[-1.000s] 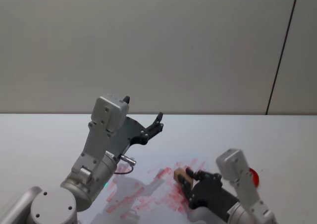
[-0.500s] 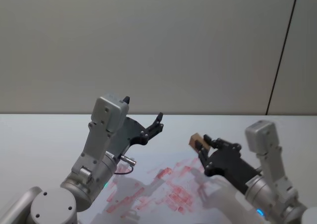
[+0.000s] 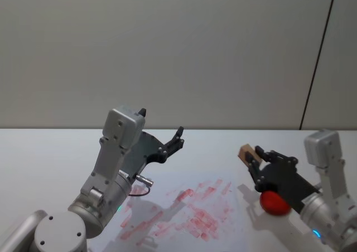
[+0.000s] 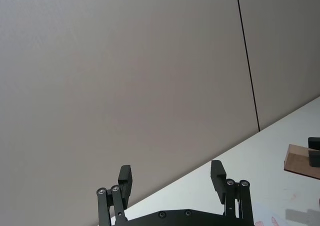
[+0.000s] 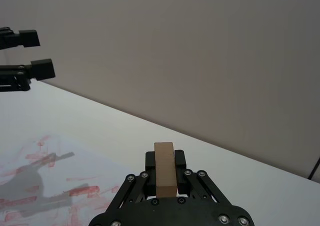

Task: Use the one hand to pick up the stamp and affix it onto the A4 paper.

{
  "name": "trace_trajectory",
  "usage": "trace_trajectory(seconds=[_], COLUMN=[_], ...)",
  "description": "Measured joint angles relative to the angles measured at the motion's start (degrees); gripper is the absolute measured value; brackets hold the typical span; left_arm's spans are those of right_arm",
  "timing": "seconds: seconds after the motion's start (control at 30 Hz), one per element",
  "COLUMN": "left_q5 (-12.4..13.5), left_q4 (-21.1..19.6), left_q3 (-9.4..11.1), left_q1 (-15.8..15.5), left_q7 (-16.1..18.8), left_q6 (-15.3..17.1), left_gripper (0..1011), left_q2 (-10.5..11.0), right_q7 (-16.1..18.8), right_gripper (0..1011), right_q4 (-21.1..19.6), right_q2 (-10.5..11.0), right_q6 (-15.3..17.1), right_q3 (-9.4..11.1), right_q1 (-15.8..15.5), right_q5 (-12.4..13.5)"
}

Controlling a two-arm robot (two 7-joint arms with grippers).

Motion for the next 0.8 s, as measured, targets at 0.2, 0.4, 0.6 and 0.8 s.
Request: trace_trajectory(seconds=[0.2,0.4,0.6,0.8], left_q5=[0.0,0.0,0.0,0.0], left_q4=[0.0,0.0,0.0,0.0], left_q3=[0.0,0.0,0.0,0.0], left_q1=[0.0,0.0,0.0,0.0], left_q7=[0.0,0.0,0.0,0.0], left_q6=[0.0,0.0,0.0,0.0], left_gripper=[1002,1002,1002,1002], left_q2=[0.0,0.0,0.0,0.0], right_q7=[-0.07,-0.03,0.07,0.22], right_gripper=[208,208,208,208], right_q4=[0.61,1.34,2.16,3.19], right_q2=[1.15,1.94,2.32,2.41], right_q6=[0.42,0.96,1.93,3.37], right_q3=[0.95,1.57,1.92,2.09], right_q1=[-0.48,-0.89,-0.99,-0.89], right_q5=[0.61,0.89,1.11,1.45])
